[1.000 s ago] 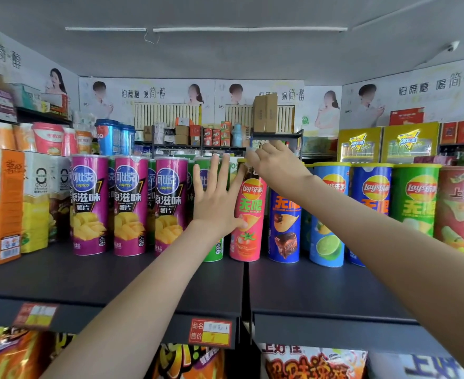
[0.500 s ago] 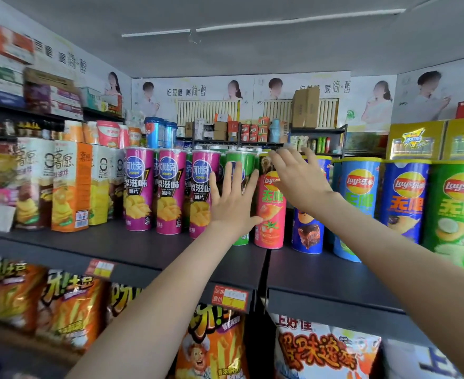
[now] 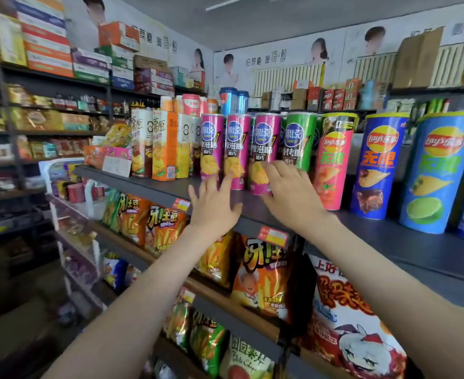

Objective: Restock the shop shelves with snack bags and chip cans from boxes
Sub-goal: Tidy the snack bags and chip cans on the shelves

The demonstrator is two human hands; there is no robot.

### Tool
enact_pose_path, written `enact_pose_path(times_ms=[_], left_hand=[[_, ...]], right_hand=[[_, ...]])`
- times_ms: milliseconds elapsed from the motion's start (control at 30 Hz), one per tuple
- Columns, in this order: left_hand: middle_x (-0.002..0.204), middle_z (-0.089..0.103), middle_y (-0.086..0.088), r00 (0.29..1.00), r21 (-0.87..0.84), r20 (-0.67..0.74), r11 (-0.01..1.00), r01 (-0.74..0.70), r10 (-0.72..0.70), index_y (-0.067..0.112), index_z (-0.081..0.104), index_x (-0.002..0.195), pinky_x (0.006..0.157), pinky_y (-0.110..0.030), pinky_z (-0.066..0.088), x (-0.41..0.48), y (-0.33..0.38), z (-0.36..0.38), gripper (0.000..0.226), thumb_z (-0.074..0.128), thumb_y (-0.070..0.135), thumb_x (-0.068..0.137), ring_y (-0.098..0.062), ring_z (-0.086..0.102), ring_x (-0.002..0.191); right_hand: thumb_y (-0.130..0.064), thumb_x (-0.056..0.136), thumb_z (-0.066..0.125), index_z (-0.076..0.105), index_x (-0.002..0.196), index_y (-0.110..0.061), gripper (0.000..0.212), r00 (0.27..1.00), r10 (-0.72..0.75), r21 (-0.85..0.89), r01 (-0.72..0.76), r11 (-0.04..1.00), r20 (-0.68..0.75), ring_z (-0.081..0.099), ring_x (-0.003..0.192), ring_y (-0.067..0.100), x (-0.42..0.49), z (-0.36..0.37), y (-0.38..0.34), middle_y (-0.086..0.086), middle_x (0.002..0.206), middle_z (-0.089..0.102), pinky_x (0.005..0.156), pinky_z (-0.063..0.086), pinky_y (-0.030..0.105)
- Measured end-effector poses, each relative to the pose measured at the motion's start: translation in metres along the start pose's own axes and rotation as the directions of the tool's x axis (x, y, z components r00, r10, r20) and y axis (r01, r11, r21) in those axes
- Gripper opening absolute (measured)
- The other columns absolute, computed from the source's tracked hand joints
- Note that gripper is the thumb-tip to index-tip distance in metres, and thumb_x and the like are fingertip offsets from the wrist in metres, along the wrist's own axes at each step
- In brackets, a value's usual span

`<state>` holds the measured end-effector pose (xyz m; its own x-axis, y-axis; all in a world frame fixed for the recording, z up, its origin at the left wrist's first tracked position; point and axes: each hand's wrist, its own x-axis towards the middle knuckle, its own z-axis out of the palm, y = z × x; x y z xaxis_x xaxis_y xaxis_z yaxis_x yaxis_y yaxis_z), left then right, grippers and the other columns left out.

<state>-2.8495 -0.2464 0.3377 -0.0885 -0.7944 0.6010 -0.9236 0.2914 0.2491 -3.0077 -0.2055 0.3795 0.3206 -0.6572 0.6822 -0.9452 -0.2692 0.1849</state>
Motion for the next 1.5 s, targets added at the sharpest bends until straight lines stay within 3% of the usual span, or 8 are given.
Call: enact_pose_path(times_ms=[167,367,500,900,1067,1200,1267,1500], left_hand=[[0.141,0.048,-0.015,0.998,0.021,-0.01,0.998,0.057,-0.057,0.014,0.04,0.145,0.113,-0.047,0.027,-0.035,-0.04,-0.009,0.054,0.052,0.032,0.096,-0.035,0.043,0.13],[0.141,0.047,-0.017,0.995,-0.011,0.061,0.996,0.084,-0.083,0.013,0.042,0.145,0.103,-0.039,0.037,-0.058,-0.064,-0.016,0.05,0.05,0.028,0.098,-0.035,0.045,0.128],[0.137,0.049,-0.016,0.984,-0.062,0.115,0.988,0.14,-0.133,0.017,0.042,0.143,0.091,-0.043,0.046,-0.068,-0.074,-0.014,0.049,0.051,0.03,0.097,-0.038,0.05,0.122],[0.118,0.059,-0.015,0.976,-0.067,0.178,0.988,0.142,-0.128,0.014,0.052,0.132,0.079,-0.041,0.049,-0.08,-0.18,-0.031,0.039,0.05,0.029,0.096,-0.036,0.057,0.107],[0.101,0.061,-0.012,0.974,-0.072,0.22,0.995,0.072,-0.055,0.012,0.057,0.116,0.063,-0.035,0.043,-0.056,-0.232,-0.038,0.028,0.05,0.028,0.093,-0.034,0.061,0.094],[0.117,0.06,-0.011,0.971,-0.084,0.238,0.996,0.023,-0.002,0.015,0.05,0.134,0.079,-0.039,0.05,-0.033,-0.25,-0.045,0.041,0.049,0.032,0.096,-0.033,0.059,0.105],[0.124,0.058,-0.01,0.973,-0.077,0.229,0.997,-0.007,0.024,0.017,0.046,0.139,0.077,-0.035,0.048,-0.026,-0.25,-0.047,0.045,0.049,0.034,0.097,-0.031,0.059,0.108],[0.132,0.053,-0.01,0.982,-0.14,0.181,0.99,-0.029,0.055,0.016,0.044,0.141,0.087,-0.037,0.047,-0.013,-0.231,-0.049,0.047,0.05,0.034,0.098,-0.028,0.055,0.116]], right_hand=[[-0.024,0.097,0.048,0.036,0.14,-0.005,0.048,0.998,-0.017,0.074,0.013,0.997,0.055,0.04,0.126,0.032,-0.002,0.022,-0.057,0.014,0.136,0.045,0.1,0.032,0.039],[-0.015,0.097,0.046,0.045,0.129,-0.004,0.034,0.993,0.013,0.109,-0.026,0.994,0.114,0.046,0.119,0.032,-0.009,0.044,-0.095,0.015,0.128,0.05,0.093,0.038,0.039],[-0.012,0.096,0.043,0.045,0.132,-0.003,0.037,0.989,0.005,0.131,-0.025,0.991,0.151,0.045,0.119,0.034,-0.018,0.054,-0.112,0.017,0.129,0.05,0.094,0.037,0.04],[-0.02,0.097,0.048,0.049,0.13,-0.002,0.037,0.977,0.085,0.291,-0.14,0.946,0.195,0.043,0.125,0.032,0.02,0.092,-0.225,0.016,0.133,0.051,0.1,0.036,0.039],[-0.017,0.096,0.05,0.052,0.123,0.0,0.032,0.964,0.192,0.3,-0.241,0.923,0.185,0.047,0.118,0.033,0.047,0.107,-0.258,0.017,0.124,0.055,0.096,0.037,0.036],[-0.018,0.098,0.048,0.05,0.13,-0.001,0.037,0.953,0.253,0.275,-0.291,0.917,0.164,0.046,0.12,0.032,0.063,0.109,-0.263,0.016,0.128,0.054,0.099,0.036,0.036],[-0.018,0.098,0.048,0.05,0.13,-0.001,0.037,0.95,0.272,0.258,-0.305,0.917,0.155,0.047,0.12,0.032,0.067,0.108,-0.258,0.017,0.127,0.054,0.098,0.038,0.037],[-0.019,0.098,0.049,0.05,0.13,-0.002,0.036,0.939,0.317,0.225,-0.339,0.913,0.132,0.047,0.119,0.031,0.072,0.104,-0.236,0.016,0.127,0.054,0.095,0.041,0.037]])
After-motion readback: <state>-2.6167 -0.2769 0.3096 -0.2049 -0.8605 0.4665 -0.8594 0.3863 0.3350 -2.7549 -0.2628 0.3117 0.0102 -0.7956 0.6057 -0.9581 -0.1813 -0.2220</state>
